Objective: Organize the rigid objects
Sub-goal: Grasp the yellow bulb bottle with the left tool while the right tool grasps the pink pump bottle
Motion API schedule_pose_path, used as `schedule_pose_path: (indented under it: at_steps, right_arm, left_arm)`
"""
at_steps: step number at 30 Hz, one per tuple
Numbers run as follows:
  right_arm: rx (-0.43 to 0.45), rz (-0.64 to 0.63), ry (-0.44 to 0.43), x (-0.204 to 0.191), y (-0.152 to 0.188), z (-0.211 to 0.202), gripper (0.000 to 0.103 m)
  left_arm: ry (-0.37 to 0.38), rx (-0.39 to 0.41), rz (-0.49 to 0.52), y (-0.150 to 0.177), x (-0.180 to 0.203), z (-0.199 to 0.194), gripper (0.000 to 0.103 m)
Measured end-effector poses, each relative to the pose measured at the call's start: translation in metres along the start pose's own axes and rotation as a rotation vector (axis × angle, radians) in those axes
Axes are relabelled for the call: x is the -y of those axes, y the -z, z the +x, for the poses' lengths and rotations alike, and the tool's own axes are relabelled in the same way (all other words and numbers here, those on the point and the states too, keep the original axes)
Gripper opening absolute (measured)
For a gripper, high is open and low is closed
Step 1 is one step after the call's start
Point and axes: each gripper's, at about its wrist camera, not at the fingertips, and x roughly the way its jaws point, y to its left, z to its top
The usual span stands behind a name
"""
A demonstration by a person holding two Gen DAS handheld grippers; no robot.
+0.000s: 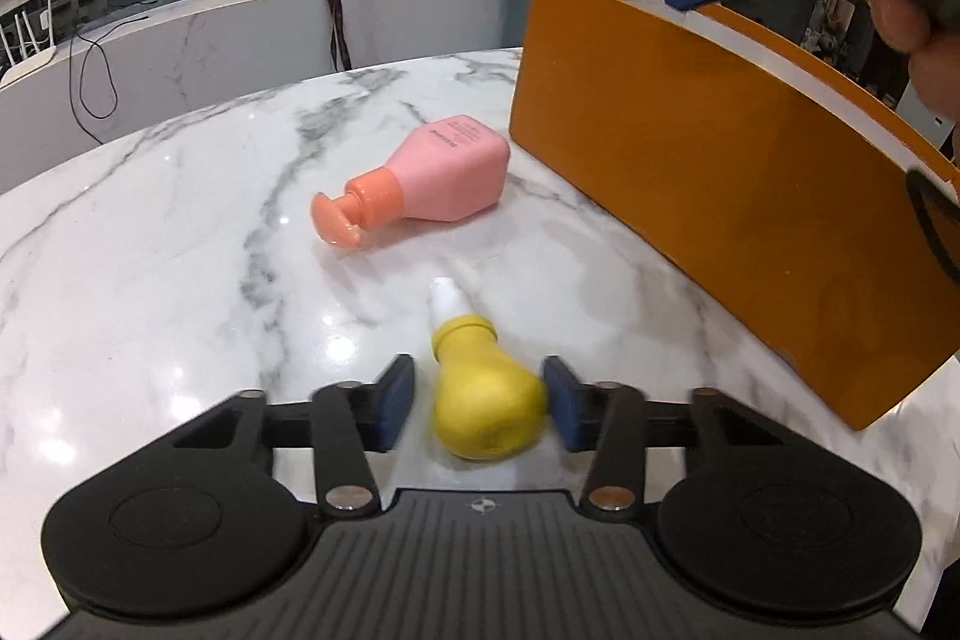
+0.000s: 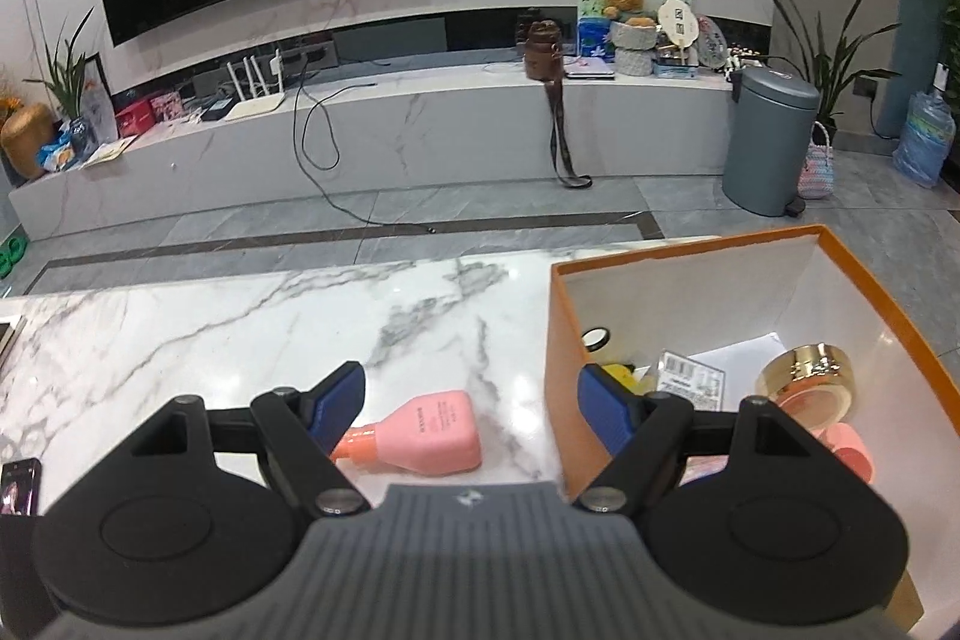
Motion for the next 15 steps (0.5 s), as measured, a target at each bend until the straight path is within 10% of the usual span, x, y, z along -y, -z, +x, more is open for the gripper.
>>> schedule_pose_path:
  at_steps: [15]
  right_arm:
    - [-0.092,-0.162,-0.046,-0.03,0.021,0.037,0.077]
  left_arm:
    - [-0.04,-0.062,-0.03,0.013,-0.054,-0.027,0.044]
